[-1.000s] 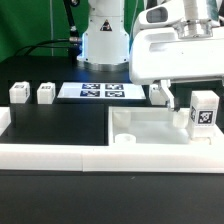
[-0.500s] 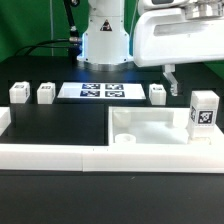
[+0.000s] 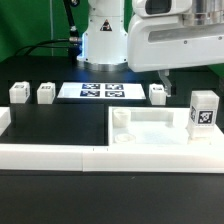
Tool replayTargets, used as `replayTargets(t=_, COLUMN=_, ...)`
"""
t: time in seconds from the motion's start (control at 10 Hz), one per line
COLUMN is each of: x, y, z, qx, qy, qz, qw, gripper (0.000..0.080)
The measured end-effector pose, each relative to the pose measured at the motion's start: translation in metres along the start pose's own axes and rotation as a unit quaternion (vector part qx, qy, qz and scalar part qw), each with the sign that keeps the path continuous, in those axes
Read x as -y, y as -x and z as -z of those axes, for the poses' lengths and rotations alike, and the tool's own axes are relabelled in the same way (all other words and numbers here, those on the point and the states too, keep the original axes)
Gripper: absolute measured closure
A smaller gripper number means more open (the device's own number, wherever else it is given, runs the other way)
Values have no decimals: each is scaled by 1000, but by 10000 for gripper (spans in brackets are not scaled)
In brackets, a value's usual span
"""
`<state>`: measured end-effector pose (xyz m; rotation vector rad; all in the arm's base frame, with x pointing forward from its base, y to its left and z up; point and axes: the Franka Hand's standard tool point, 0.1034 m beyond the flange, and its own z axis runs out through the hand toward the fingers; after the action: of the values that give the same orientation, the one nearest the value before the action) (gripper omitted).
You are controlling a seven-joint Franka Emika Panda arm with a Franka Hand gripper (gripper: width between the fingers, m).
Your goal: Assemble square table
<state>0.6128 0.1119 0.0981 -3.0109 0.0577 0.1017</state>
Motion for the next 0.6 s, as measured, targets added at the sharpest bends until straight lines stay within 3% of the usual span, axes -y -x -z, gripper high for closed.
replayTargets(t=0.2, x=-2, y=-1, z=0, qx=6, qy=1, qz=-1, qw=1000, gripper=150)
replayTargets(t=0.4, x=-6, y=-23, z=3, qx=3, qy=2, qz=-1, qw=1000, gripper=150)
replayTargets(t=0.6, x=-5, y=-25, z=-4, qx=3, qy=3, qz=-10, qw=1000, gripper=150)
